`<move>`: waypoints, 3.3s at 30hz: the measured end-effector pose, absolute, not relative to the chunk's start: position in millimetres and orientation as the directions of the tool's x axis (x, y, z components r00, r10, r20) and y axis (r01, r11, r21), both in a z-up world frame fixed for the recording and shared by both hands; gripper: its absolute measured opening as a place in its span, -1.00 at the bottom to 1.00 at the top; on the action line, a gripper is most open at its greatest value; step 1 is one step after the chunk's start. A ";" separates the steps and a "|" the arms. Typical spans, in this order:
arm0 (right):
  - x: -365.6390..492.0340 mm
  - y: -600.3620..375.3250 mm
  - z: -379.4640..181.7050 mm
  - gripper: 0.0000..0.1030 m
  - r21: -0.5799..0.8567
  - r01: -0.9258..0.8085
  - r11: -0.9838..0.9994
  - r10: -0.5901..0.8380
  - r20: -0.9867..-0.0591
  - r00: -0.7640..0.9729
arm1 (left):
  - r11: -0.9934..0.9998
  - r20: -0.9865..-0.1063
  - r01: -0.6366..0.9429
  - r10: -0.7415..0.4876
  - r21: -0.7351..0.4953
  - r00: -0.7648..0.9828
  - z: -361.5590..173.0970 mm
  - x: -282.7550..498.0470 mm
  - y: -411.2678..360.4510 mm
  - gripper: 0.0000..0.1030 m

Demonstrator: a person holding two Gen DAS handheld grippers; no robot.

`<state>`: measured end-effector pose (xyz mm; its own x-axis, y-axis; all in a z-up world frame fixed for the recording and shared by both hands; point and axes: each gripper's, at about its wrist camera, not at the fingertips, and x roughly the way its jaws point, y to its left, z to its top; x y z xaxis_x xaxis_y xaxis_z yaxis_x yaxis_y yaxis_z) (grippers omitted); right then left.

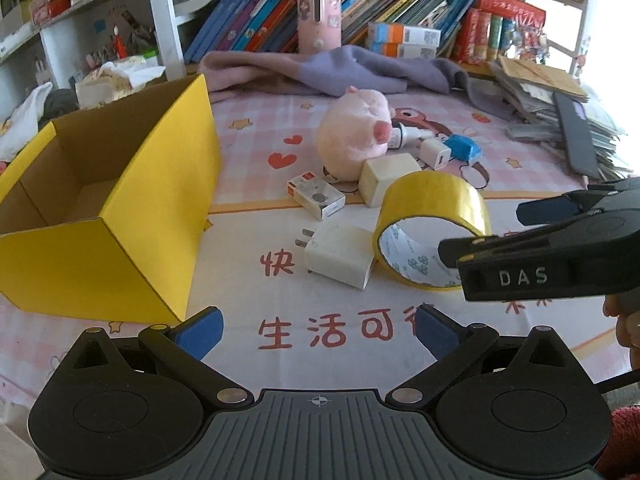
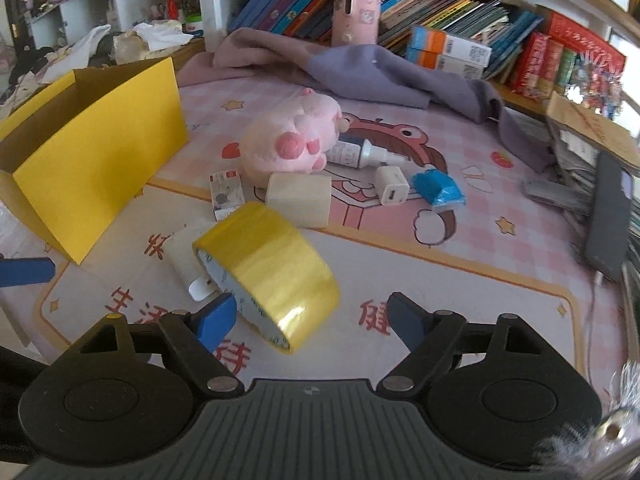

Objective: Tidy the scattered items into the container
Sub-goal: 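Grasp the yellow tape roll with the right gripper, then grasp the white charger with the left gripper while the right gripper holds the tape, then carry the charger and tape roll with both grippers over the yellow box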

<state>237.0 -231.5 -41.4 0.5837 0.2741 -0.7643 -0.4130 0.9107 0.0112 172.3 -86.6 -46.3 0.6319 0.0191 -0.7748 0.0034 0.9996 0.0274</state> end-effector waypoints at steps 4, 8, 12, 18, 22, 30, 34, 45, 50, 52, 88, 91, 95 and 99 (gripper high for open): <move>252.4 -237.3 -41.6 0.24 0.072 -0.447 0.892 0.343 -0.751 0.564 | 0.999 -0.785 -0.009 0.045 0.050 0.618 -48.3 184.1 -91.9 0.98; 266.1 -243.1 -42.5 -0.18 0.111 -0.461 0.880 0.381 -0.746 0.547 | 0.997 -0.789 -0.019 0.070 0.073 0.610 -50.2 195.0 -96.9 0.98; 279.6 -256.7 -42.7 -0.34 0.156 -0.438 0.885 0.399 -0.739 0.543 | 0.996 -0.796 -0.033 0.083 0.079 0.600 -54.4 207.9 -100.4 0.97; 297.2 -278.0 -48.8 -0.76 0.207 -0.401 0.893 0.407 -0.753 0.518 | 0.994 -0.793 -0.035 0.106 0.107 0.600 -64.3 228.5 -108.4 0.89; 302.5 -287.6 -49.3 -0.89 0.220 -0.394 0.892 0.414 -0.747 0.521 | 0.992 -0.793 -0.040 0.120 0.120 0.597 -71.2 241.0 -113.4 0.81; 306.3 -296.8 -51.4 -0.89 0.228 -0.399 0.888 0.421 -0.750 0.510 | 0.994 -0.815 -0.055 0.110 0.095 0.569 -84.8 253.9 -116.6 0.56; 305.4 -296.6 -51.9 -0.89 0.231 -0.411 0.882 0.429 -0.754 0.497 | 0.997 -0.817 -0.076 0.066 0.027 0.572 -83.9 253.7 -111.2 0.24; 293.9 -293.3 -45.3 -0.89 0.243 -0.419 0.875 0.443 -0.751 0.489 | 0.992 -0.789 -0.115 0.036 -0.045 0.613 -63.4 229.3 -98.0 0.23; 276.6 -289.4 -36.1 -0.89 0.229 -0.412 0.882 0.432 -0.742 0.513 | 0.998 -0.751 -0.056 0.009 -0.038 0.660 -46.9 209.1 -98.5 0.23; 267.8 -287.7 -32.2 -0.88 0.224 -0.400 0.889 0.423 -0.738 0.526 | 0.999 -0.734 -0.034 -0.003 -0.035 0.680 -40.7 201.1 -97.3 0.23; 48.6 -153.6 -6.7 -0.87 0.202 -0.337 0.920 0.377 -0.694 0.613 | 0.996 -0.634 0.086 -0.077 -0.017 0.770 -5.5 -1.0 37.2 0.24; 38.3 -140.2 -3.5 -0.87 0.191 -0.360 0.913 0.385 -0.692 0.610 | 0.997 -0.632 0.075 -0.071 -0.021 0.772 -5.0 -12.1 47.3 0.24; 26.7 -122.3 -0.9 -0.87 0.172 -0.395 0.902 0.395 -0.696 0.600 | 0.998 -0.628 0.045 -0.056 -0.032 0.776 -4.5 -23.4 62.0 0.24; 18.1 -106.3 1.0 -0.87 0.155 -0.428 0.890 0.405 -0.700 0.588 | 0.999 -0.627 0.016 -0.040 -0.044 0.778 -5.4 -32.3 75.2 0.24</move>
